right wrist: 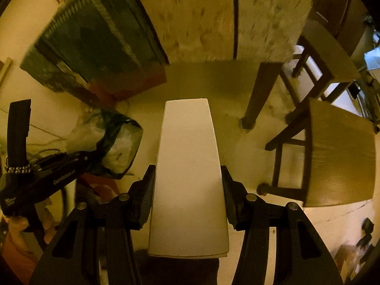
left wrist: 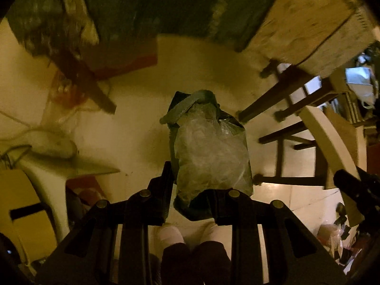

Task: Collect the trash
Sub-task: 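Open the left gripper to drop the bag into the bin while the right drops the paper strip, then raise both tools from the bin back toward the table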

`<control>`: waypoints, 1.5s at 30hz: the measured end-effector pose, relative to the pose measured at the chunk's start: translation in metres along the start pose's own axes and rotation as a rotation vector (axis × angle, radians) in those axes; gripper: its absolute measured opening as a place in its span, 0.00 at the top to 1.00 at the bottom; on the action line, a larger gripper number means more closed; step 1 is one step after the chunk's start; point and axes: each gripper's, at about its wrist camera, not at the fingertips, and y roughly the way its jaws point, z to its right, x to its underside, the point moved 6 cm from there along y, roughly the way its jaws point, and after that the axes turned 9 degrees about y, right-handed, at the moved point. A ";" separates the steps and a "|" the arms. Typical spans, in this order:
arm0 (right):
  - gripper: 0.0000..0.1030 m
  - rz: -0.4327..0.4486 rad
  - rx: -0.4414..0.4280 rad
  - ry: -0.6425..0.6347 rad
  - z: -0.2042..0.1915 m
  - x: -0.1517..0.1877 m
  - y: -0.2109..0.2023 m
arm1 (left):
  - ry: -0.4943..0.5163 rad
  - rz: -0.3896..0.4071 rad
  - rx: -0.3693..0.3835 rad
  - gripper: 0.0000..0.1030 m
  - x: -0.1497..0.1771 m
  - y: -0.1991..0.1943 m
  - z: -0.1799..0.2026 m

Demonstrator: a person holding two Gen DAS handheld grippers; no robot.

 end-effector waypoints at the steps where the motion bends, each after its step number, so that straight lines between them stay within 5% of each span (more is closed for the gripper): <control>1: 0.54 -0.008 0.000 -0.014 -0.002 0.002 0.013 | -0.010 -0.011 -0.003 0.74 0.005 0.013 -0.005; 7: 0.53 -0.041 -0.049 -0.076 -0.016 0.004 0.067 | -0.019 -0.035 -0.019 0.74 0.007 0.061 -0.020; 11: 0.47 -0.061 -0.006 -0.114 -0.018 0.005 0.093 | -0.007 -0.046 -0.017 0.74 0.002 0.088 -0.017; 13: 0.41 -0.072 0.009 -0.109 -0.016 0.005 0.101 | -0.007 -0.058 0.000 0.74 0.000 0.099 -0.013; 21: 0.41 -0.103 0.003 -0.050 0.000 -0.002 0.109 | 0.029 -0.093 0.050 0.72 -0.008 0.133 0.013; 26: 0.41 -0.095 0.011 -0.014 0.010 -0.006 0.106 | 0.024 -0.142 0.080 0.40 -0.014 0.147 0.030; 30: 0.41 -0.094 0.021 -0.013 0.012 -0.006 0.101 | 0.015 -0.172 0.091 0.40 -0.011 0.151 0.033; 37: 0.41 -0.078 0.014 -0.026 0.007 -0.013 0.078 | 0.033 -0.141 0.068 0.40 -0.013 0.111 0.033; 45: 0.41 -0.019 0.006 -0.039 -0.012 -0.030 0.015 | 0.041 -0.037 0.042 0.40 -0.027 0.012 0.026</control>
